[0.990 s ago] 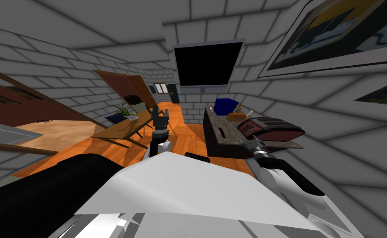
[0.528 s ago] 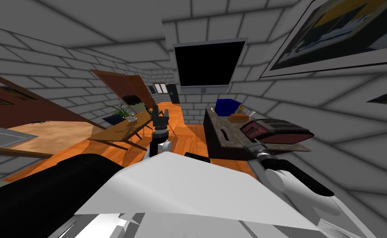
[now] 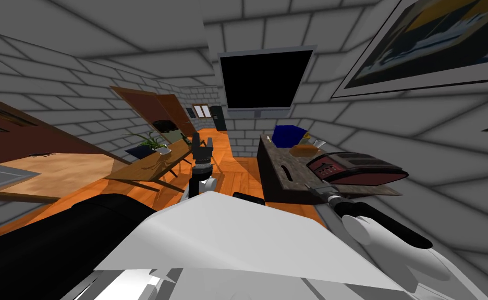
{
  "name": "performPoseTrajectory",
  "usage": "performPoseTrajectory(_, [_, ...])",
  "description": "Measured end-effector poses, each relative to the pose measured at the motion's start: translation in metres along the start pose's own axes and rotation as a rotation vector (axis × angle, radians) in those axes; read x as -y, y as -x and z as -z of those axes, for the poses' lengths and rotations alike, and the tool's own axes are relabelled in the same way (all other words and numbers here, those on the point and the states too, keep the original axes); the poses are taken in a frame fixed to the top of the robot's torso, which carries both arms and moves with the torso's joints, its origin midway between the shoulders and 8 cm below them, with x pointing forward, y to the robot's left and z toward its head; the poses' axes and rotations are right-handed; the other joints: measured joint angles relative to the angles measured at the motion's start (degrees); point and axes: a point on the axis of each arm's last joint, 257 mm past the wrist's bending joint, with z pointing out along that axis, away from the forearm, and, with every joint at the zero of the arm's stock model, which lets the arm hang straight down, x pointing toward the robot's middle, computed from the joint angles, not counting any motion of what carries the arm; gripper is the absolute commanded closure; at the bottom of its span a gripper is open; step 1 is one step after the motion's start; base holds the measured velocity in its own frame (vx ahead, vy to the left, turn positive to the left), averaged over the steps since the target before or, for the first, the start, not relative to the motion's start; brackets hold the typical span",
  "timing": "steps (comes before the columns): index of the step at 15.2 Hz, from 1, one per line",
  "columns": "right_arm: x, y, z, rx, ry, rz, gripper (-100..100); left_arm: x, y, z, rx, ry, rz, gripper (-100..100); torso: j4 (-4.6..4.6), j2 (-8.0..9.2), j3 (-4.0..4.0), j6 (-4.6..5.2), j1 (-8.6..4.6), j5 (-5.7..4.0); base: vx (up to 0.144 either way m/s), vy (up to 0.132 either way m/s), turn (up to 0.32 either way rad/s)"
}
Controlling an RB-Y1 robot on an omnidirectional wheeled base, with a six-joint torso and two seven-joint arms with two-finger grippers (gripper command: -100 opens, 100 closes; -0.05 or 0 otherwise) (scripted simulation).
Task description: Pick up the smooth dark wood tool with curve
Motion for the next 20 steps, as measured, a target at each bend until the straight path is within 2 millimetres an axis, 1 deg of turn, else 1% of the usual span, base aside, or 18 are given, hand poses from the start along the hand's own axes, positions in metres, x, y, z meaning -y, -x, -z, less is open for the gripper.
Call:
performPoseTrajectory(3, [0.001,0.009,0.001,0.037,-0.031,-0.041,-100,0.0,0.0,0.0,0.0,0.0,0.0,0,0.0,-0.01,0.0,0.0,0.02,0.01,0.073,0.046,-0.01])
performPoseTrajectory(5, [0.007,0.018,0.002,0.066,-0.055,-0.059,-100,0.0,0.0,0.0,0.0,0.0,0.0,0,0.01,0.06,0.03,0.0,-0.04,-0.01,0.059,0.029,-0.004])
performPoseTrajectory(13, [0.019,0.046,0.012,0.175,-0.142,-0.164,-100,0.0,0.0,0.0,0.0,0.0,0.0,0,0.0,0.02,0.0,-0.01,-0.06,-0.01,0.075,0.034,-0.004])
performPoseTrajectory(20, [0.033,0.07,0.025,0.281,-0.223,-0.262,-100,0.0,0.0,0.0,0.0,0.0,0.0,0,-0.02,-0.04,-0.03,0.0,-0.12,-0.03,0.091,0.02,-0.001])
